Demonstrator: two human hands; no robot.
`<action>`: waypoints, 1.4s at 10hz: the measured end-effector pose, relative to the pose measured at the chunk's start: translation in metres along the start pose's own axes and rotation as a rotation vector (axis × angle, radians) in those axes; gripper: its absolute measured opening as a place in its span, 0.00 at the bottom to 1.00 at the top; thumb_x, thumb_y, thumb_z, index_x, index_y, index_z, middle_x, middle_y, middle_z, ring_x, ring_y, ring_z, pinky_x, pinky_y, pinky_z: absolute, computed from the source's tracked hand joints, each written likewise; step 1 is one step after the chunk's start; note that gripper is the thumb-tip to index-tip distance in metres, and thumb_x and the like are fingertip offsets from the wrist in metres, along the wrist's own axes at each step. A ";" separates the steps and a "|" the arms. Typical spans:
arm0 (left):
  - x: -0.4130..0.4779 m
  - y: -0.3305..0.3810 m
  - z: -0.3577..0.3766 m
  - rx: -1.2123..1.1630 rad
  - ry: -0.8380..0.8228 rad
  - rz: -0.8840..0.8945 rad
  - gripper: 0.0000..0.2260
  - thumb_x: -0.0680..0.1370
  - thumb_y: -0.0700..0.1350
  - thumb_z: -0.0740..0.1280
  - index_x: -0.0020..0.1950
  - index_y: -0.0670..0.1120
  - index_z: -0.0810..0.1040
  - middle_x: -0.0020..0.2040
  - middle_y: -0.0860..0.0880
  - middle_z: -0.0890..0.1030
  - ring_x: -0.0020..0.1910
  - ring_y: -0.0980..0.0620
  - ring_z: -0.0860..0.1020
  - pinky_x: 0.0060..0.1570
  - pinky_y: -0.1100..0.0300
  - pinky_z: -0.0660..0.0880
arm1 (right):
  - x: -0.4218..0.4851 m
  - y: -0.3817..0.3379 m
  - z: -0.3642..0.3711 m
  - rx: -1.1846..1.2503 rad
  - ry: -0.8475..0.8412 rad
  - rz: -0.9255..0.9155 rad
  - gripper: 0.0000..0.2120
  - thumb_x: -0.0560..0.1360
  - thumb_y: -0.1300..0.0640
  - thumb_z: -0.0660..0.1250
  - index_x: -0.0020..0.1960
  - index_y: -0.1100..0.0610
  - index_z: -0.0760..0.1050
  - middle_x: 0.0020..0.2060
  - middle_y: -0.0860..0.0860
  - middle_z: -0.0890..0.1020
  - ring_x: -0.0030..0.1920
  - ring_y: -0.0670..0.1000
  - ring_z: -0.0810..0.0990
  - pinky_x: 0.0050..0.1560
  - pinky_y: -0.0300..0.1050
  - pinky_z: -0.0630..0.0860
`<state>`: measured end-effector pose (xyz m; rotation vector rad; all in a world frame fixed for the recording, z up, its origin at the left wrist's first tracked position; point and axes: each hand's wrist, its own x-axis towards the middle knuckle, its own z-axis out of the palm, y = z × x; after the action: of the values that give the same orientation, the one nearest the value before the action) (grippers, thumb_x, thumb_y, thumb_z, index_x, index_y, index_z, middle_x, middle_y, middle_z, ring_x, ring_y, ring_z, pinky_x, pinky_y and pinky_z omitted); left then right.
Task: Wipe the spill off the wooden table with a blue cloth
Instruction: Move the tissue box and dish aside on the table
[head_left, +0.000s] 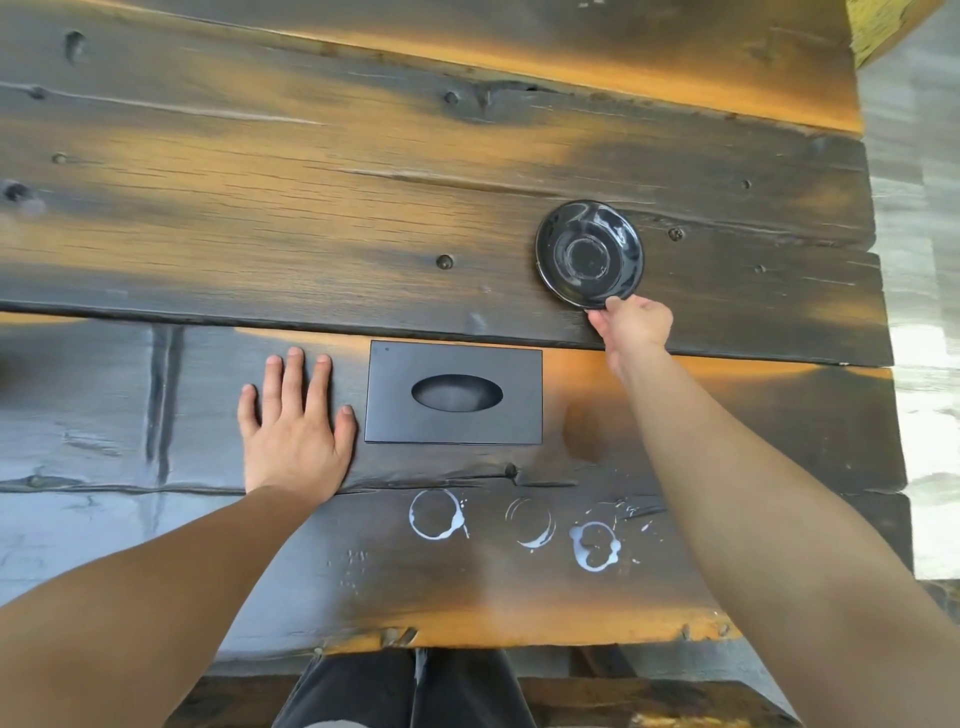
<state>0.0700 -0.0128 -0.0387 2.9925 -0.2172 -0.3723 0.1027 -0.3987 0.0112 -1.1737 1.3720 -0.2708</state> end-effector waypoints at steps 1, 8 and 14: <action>-0.001 0.000 0.000 0.003 0.007 -0.001 0.29 0.81 0.58 0.53 0.82 0.51 0.57 0.83 0.45 0.55 0.83 0.44 0.50 0.78 0.41 0.47 | 0.007 0.002 -0.008 -0.113 -0.026 -0.009 0.08 0.79 0.66 0.67 0.57 0.62 0.72 0.43 0.56 0.82 0.43 0.53 0.87 0.53 0.46 0.84; -0.001 0.001 -0.001 -0.035 0.014 0.001 0.29 0.81 0.58 0.53 0.82 0.52 0.55 0.83 0.46 0.54 0.83 0.45 0.49 0.79 0.40 0.47 | -0.131 0.105 -0.070 -0.909 -0.652 -0.709 0.33 0.71 0.44 0.76 0.73 0.38 0.68 0.80 0.49 0.54 0.80 0.47 0.54 0.77 0.49 0.62; -0.002 0.001 -0.004 -0.036 0.002 0.002 0.29 0.82 0.58 0.52 0.82 0.53 0.55 0.84 0.46 0.54 0.83 0.45 0.48 0.79 0.41 0.47 | -0.126 0.085 -0.040 -0.939 -0.565 -0.885 0.24 0.73 0.49 0.75 0.67 0.45 0.73 0.77 0.53 0.59 0.75 0.51 0.64 0.72 0.46 0.68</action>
<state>0.0690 -0.0127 -0.0348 2.9572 -0.2112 -0.3694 -0.0036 -0.2854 0.0321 -2.3891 0.3572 0.1309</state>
